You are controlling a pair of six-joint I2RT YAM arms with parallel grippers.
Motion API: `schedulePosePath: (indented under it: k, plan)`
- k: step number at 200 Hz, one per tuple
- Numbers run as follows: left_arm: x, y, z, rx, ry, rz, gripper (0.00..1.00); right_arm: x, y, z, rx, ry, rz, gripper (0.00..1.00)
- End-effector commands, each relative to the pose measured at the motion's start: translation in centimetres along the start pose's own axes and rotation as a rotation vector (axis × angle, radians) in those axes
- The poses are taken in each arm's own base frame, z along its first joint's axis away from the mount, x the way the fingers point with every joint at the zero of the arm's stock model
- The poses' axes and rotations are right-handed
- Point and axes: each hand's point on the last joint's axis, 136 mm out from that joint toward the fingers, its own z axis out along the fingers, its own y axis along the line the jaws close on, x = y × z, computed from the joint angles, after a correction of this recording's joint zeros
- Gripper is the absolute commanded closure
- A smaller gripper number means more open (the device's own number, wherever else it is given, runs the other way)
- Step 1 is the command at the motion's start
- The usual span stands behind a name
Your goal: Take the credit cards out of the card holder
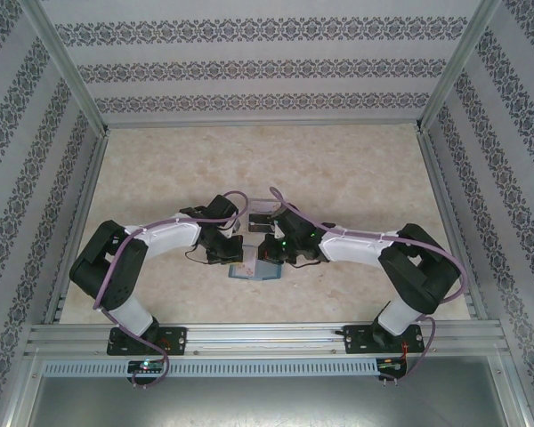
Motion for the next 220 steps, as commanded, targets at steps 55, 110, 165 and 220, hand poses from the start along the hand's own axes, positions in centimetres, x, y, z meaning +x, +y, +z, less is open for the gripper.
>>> schedulePosePath:
  k: [55, 110, 165, 220]
  plan:
    - [1.6, 1.8, 0.5, -0.08, 0.044, 0.008, 0.99, 0.0, 2.1, 1.7, -0.018, 0.038, -0.026, 0.79]
    - [1.5, 1.6, 0.2, -0.078, 0.046, 0.014, 0.98, 0.1, 1.3, 3.2, 0.015, 0.062, -0.016, 0.73]
    - [1.3, 1.1, -0.8, -0.075, 0.026, 0.024, 0.97, 0.5, -2.1, 3.1, 0.17, 0.05, -0.025, 0.61]
    - [1.1, 0.7, -1.7, -0.07, -0.002, 0.024, 0.92, -0.2, -2.8, 1.3, 0.281, 0.021, -0.075, 0.61]
